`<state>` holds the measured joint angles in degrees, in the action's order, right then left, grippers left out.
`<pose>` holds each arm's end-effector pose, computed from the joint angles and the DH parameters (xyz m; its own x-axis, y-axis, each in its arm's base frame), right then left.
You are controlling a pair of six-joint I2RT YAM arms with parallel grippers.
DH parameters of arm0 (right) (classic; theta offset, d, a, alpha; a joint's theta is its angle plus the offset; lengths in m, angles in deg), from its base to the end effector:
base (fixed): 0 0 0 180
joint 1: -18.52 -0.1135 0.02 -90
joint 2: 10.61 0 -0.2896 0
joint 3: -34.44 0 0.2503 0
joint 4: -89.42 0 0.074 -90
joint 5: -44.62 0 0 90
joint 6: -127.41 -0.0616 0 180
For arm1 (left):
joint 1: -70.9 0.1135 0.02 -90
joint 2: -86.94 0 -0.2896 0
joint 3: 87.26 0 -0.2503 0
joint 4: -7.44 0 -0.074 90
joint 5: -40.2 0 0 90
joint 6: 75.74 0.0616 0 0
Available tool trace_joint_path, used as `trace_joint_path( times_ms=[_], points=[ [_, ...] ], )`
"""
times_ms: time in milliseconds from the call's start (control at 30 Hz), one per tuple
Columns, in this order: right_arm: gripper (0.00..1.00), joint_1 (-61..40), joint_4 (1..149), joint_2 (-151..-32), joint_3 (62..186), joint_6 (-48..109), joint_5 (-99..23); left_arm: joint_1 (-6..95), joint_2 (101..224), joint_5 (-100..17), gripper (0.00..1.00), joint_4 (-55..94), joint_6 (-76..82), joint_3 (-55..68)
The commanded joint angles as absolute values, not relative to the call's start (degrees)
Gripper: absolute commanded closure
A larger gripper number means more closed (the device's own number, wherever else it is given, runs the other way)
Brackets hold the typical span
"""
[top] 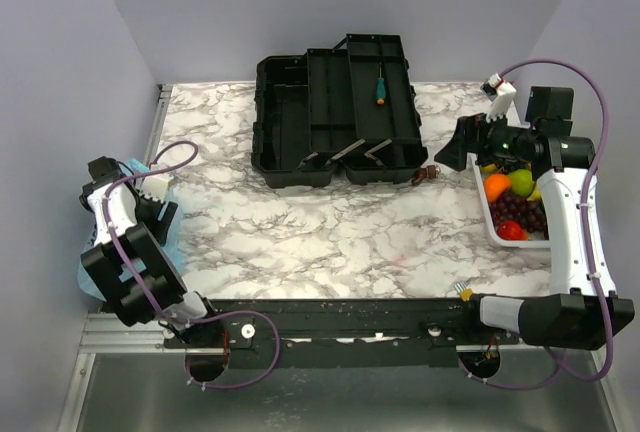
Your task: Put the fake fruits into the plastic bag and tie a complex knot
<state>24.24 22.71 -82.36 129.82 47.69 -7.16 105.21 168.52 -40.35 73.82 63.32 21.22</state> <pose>0.2506 0.0132 0.4053 -0.6024 -0.0806 -0.7941 -0.4867 0.8256 0.2854 0.2169 0.1357 0.2252 -0.9222 0.2728 -0.2742 0.2631 0.9621 0.0725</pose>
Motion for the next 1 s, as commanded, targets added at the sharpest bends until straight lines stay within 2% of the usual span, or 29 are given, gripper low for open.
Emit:
trace_joint_path(
  times_ms=[0, 33, 67, 100, 133, 367, 567, 700, 800, 900, 967],
  points=[
    [0.00, 24.50, 19.51, -82.25, 130.81, 50.23, -4.00, 104.00, 170.33, -37.45, 0.53, 77.58, 62.35, 21.10],
    [0.00, 24.56, 19.43, -82.11, 130.61, 50.32, -3.68, 103.15, 169.48, -36.10, 0.68, 78.74, 62.27, 21.49],
    [0.00, 24.48, 19.31, -82.01, 130.45, 50.33, -3.35, 101.72, 168.24, -34.63, 0.88, 80.16, 62.16, 21.85],
    [0.00, 24.44, 19.25, -82.02, 130.38, 50.33, -3.13, 100.20, 166.05, -31.47, 0.98, 82.04, 62.15, 22.00],
    [0.00, 24.54, 19.45, -81.92, 130.39, 50.15, -3.02, 98.36, 163.59, -28.39, 1.00, 84.41, 62.08, 21.94],
    [0.00, 24.35, 18.62, -82.78, 131.76, 50.61, 0.78, 78.71, 143.14, -6.90, 1.00, 92.39, 53.95, 15.02],
    [0.00, 21.62, 16.25, -82.84, 132.64, 52.08, 6.55, 65.14, 140.20, 5.38, 1.00, 90.08, 42.86, 4.18],
    [0.00, 14.20, 18.42, -80.81, 132.01, 49.74, 9.20, 57.21, 139.64, 9.57, 1.00, 80.56, 33.87, 1.67],
    [0.00, 5.45, 25.36, -78.32, 129.38, 44.40, 7.71, 53.45, 139.62, 15.33, 1.00, 69.71, 27.62, 2.92],
    [0.00, -0.90, 32.38, -77.09, 126.69, 39.27, 7.98, 50.09, 139.38, 16.45, 1.00, 56.30, 21.33, 6.67],
    [0.00, -5.83, 36.31, -76.90, 125.43, 36.76, 7.14, 47.85, 140.59, 16.84, 1.00, 53.15, 21.12, 7.15]
  ],
)
